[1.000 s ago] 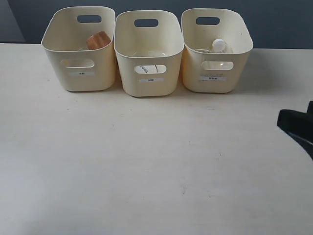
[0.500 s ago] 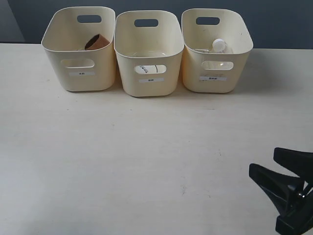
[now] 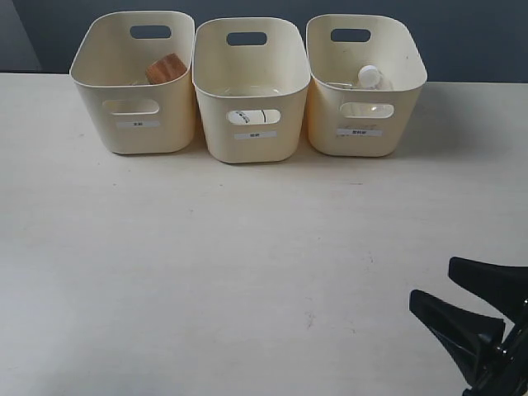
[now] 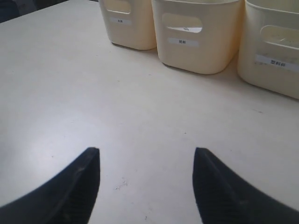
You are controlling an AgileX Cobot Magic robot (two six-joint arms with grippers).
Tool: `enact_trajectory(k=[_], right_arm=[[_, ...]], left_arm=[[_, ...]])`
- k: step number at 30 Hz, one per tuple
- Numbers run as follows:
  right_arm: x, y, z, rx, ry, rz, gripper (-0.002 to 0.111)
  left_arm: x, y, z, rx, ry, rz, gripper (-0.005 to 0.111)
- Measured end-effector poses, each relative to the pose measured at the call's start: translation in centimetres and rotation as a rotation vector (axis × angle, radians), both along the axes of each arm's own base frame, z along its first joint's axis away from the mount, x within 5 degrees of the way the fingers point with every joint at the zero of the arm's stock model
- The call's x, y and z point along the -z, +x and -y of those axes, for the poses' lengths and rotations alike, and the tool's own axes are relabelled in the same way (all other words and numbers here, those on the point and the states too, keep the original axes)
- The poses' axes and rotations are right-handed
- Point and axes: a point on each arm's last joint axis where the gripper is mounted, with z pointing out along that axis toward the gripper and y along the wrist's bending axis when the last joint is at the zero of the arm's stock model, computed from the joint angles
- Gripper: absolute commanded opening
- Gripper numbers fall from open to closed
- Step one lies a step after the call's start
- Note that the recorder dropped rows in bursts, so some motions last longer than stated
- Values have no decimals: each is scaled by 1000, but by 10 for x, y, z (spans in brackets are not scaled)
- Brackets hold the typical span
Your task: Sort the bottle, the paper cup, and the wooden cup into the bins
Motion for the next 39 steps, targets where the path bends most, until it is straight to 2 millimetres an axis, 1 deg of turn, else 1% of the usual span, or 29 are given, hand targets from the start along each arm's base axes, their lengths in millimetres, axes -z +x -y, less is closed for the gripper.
enact_trajectory(k=[11,16,23,26,29,34,39], right_arm=[[-5,-2,0,-21,5,64,57],[-11,-9,9,2,46,145,57],[-17,-21,28,79,117,243,57],[-15,-20,31,144,117,226,57],[-14,-18,36,250,139,202,57],[-11,-14,47,490,215,135,57],[-9,-14,56,677,268,96,57]], left_arm=[[0,0,0,0,0,0,0],[0,0,0,0,0,0,0],[0,0,0,0,0,0,0],[0,0,0,0,0,0,0],[0,0,0,0,1,0,0],[0,0,0,0,2,0,0],[0,0,0,0,2,0,0]])
